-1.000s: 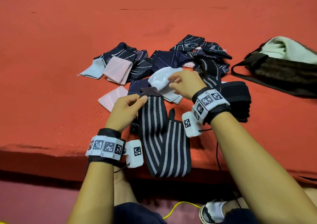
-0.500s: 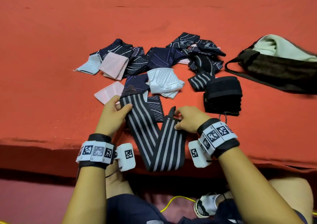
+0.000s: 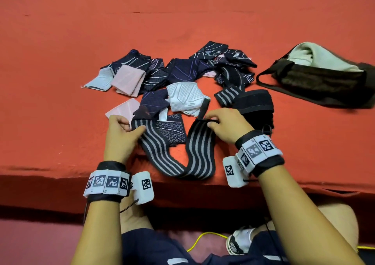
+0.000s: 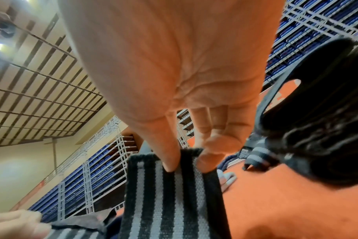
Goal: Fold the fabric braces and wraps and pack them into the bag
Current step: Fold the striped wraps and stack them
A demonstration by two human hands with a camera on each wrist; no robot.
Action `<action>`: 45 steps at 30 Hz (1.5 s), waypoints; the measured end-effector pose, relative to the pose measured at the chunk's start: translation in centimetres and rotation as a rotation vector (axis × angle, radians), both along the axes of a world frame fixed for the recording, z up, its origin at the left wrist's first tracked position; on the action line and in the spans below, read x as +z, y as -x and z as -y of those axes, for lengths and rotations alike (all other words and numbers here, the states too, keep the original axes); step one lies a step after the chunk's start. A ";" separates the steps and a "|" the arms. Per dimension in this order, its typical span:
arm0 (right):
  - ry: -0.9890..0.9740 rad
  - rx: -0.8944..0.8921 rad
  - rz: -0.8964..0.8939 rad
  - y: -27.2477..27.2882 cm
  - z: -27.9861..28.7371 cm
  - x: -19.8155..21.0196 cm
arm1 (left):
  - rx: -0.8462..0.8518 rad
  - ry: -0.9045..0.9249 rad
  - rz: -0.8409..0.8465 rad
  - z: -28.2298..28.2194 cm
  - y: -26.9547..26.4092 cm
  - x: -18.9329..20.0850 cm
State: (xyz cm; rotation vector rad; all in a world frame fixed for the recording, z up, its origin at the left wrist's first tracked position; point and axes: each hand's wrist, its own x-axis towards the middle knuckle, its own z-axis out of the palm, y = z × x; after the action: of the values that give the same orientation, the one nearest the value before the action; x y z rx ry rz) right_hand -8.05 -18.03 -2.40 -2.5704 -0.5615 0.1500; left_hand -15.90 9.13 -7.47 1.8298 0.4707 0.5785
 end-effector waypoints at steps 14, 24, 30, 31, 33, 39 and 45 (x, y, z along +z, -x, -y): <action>-0.194 0.304 0.045 2.7 -5.2 -0.5 | -0.571 -0.102 -0.113 2.2 1.5 2.4; -0.161 0.360 -0.281 3.4 -5.6 -2.8 | -0.298 0.155 -0.009 -0.6 1.6 1.3; -0.280 0.343 -0.466 3.8 -5.4 -3.2 | -0.180 0.117 -0.139 -2.0 0.9 -0.8; -0.303 0.339 -0.500 4.0 -5.4 -3.2 | -0.179 0.099 -0.141 -2.0 0.8 -0.9; -0.317 0.333 -0.534 4.2 -5.2 -3.3 | -0.186 0.078 -0.146 -1.9 0.6 -1.1; -0.219 0.358 -0.448 4.4 -5.0 -3.9 | -0.182 0.063 -0.167 -2.1 0.4 -1.5; -0.196 0.362 -0.443 4.5 -4.8 -4.6 | -0.154 0.157 -0.198 -1.5 0.5 -1.1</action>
State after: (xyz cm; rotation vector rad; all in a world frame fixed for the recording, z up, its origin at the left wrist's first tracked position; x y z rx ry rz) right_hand -12.52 -13.20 -6.95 -2.1303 -0.8126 0.7293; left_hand -16.42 10.63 -8.54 1.7617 0.4872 0.2496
